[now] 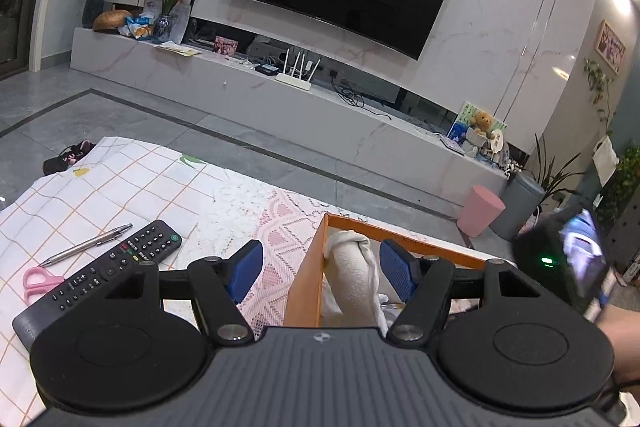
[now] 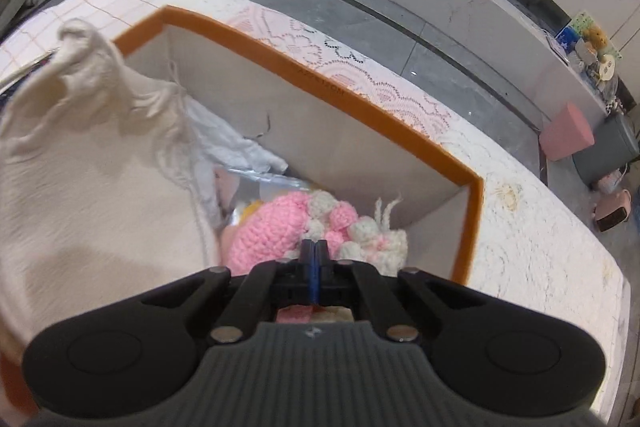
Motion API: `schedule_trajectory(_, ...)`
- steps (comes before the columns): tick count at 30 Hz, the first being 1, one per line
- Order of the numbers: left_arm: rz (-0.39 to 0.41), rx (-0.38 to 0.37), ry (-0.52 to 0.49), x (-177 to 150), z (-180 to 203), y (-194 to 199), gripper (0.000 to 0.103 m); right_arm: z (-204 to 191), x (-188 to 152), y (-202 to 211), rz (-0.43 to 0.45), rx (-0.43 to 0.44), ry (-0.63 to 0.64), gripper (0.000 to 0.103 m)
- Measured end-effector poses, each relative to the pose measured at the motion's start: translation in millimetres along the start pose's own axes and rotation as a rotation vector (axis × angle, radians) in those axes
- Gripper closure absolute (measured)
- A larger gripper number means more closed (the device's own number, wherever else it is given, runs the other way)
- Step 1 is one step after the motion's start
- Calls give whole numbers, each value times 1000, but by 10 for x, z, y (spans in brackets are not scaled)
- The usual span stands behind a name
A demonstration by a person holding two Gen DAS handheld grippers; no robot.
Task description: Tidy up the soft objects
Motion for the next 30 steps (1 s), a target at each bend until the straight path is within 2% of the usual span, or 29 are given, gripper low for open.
schedule_trajectory(4, -8, 10, -38, -9, 47, -3, 27, 23, 60, -192, 11, -42, -7, 103)
schedule_trajectory(8, 11, 46, -43, -20, 29, 21, 27, 80, 118, -302, 1, -36, -60, 103)
schedule_trajectory(12, 18, 47, -33, -16, -9, 57, 27, 184, 148, -340, 2, 18, -109, 103)
schedule_trajectory(14, 20, 30, -33, -15, -17, 76, 24, 308, 126, -284, 16, 68, -196, 103)
schedule_trajectory(16, 31, 50, -49, -4, 11, 106, 23, 417, 107, -133, 43, 120, -270, 103)
schedule_trajectory(18, 68, 96, -87, 24, 87, 196, 23, 544, 94, 63, 85, 153, -319, 89)
schedule_trajectory(20, 111, 83, -104, 70, 165, 321, 22, 598, 62, 292, 148, 166, -352, 52)
schedule_trajectory(22, 143, 45, -71, 117, 194, 448, 22, 603, -21, 604, 228, 157, -347, 48)
schedule_trajectory(24, 169, 51, -55, 152, 248, 611, 25, 622, -168, 925, 307, 147, -331, 42)
schedule_trajectory(26, 173, 72, -82, 191, 334, 791, 27, 633, -334, 1221, 373, 126, -316, 28)
schedule_trajectory(30, 223, 37, -93, 227, 432, 1189, 27, 606, -722, 1769, 496, 125, -267, 12)
Point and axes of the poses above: each gripper's, at about its wrist camera, not at the fingertips, and y roughly against the way its jaws point, z to its right, x to its top, the point moved 2 cm from there along -y, roughly the way its jaws point, and after that the axes turned 8 degrees about -y, right-handed, at the moved point
